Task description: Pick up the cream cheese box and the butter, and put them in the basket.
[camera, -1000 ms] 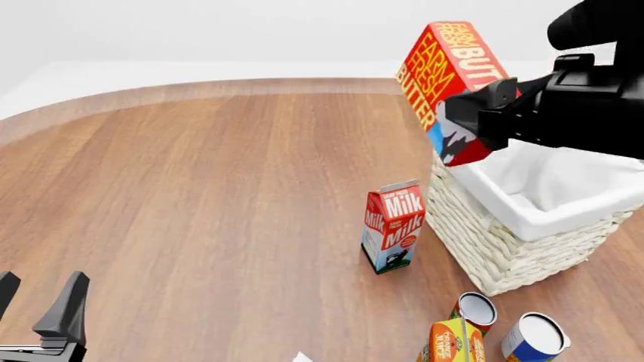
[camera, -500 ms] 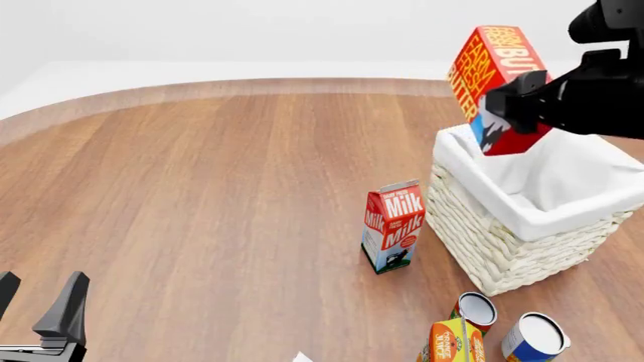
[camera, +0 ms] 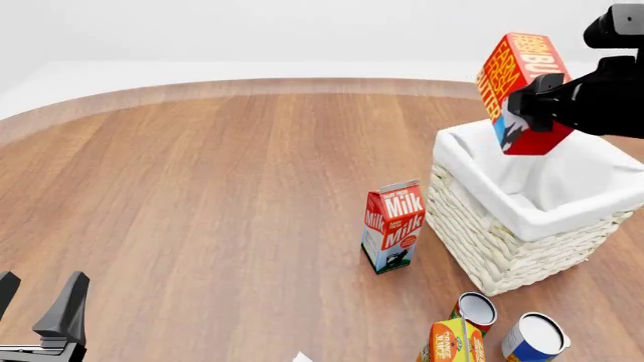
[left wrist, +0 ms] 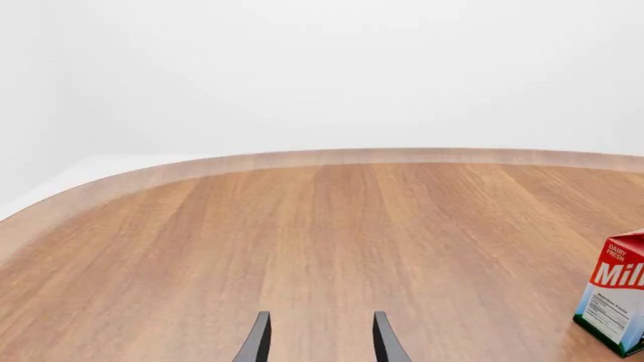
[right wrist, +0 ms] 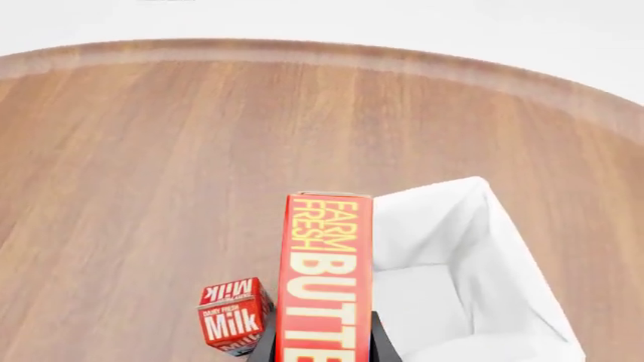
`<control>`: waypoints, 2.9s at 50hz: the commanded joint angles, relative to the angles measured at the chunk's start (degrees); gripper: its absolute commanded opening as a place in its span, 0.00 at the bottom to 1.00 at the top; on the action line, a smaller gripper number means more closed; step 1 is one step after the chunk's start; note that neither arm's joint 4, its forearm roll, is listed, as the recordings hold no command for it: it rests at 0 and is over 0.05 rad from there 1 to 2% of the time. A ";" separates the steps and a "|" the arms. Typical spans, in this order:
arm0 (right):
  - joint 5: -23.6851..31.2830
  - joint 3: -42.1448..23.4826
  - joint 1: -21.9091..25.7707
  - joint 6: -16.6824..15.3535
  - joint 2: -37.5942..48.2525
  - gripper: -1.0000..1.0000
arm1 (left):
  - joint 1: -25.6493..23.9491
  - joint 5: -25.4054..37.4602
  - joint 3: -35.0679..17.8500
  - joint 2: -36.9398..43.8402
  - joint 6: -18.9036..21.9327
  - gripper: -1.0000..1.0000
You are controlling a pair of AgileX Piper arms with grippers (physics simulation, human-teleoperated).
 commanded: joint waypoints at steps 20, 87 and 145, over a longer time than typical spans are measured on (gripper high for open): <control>-3.94 0.98 -5.95 6.18 1.73 0.00 | 0.00 0.00 0.00 0.00 0.00 1.00; -13.55 13.41 -9.08 14.83 2.07 0.00 | 0.00 0.00 0.00 0.00 0.00 1.00; -16.95 13.70 -10.25 15.51 5.87 0.00 | 0.00 0.00 0.00 0.00 0.00 1.00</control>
